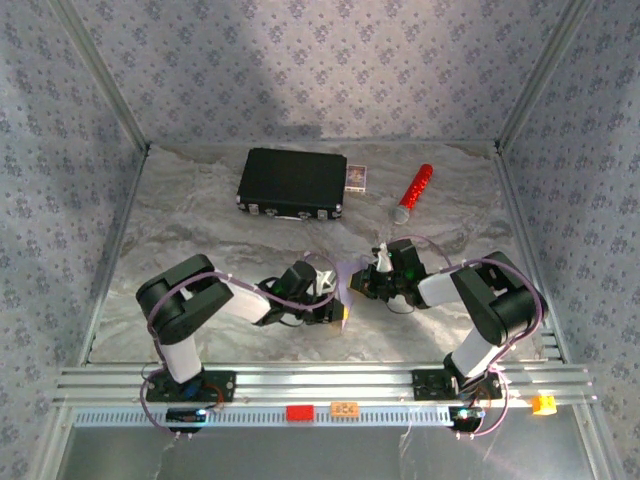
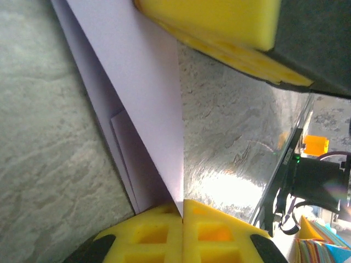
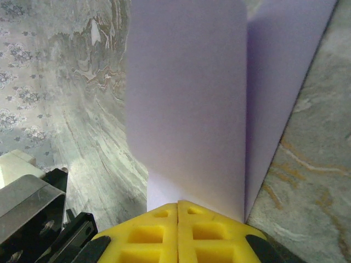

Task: Fold a paper plane with a square sheet of paper (pick it up from the middle)
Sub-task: Perform the fifth fold on the wing at the bottom-center of the table.

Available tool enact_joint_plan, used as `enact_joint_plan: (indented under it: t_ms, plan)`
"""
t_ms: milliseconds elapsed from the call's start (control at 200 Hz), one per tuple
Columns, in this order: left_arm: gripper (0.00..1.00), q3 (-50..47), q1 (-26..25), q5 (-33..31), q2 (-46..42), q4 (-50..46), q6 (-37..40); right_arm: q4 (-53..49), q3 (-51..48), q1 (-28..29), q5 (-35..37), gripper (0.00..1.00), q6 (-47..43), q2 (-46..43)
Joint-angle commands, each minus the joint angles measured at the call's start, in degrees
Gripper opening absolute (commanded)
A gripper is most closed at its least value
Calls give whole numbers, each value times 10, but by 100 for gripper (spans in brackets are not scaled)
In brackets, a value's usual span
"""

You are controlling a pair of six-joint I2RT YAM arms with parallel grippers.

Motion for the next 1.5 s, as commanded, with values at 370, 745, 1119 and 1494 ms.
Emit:
enact_joint_plan:
  t_ms: [370, 745, 1119, 1494]
  plan:
    - [1, -34, -35, 32, -10, -134, 20, -81, -9, 7, 81, 8, -6, 24]
    - [10, -37, -41, 33, -23, -160, 31, -85, -6, 11, 86, 8, -3, 24]
    - [23, -54, -43, -79, -202, -245, 41, -84, -5, 14, 85, 8, -2, 16]
    - [20, 52, -1, -67, -170, -211, 48, -86, -5, 18, 92, 8, 2, 15]
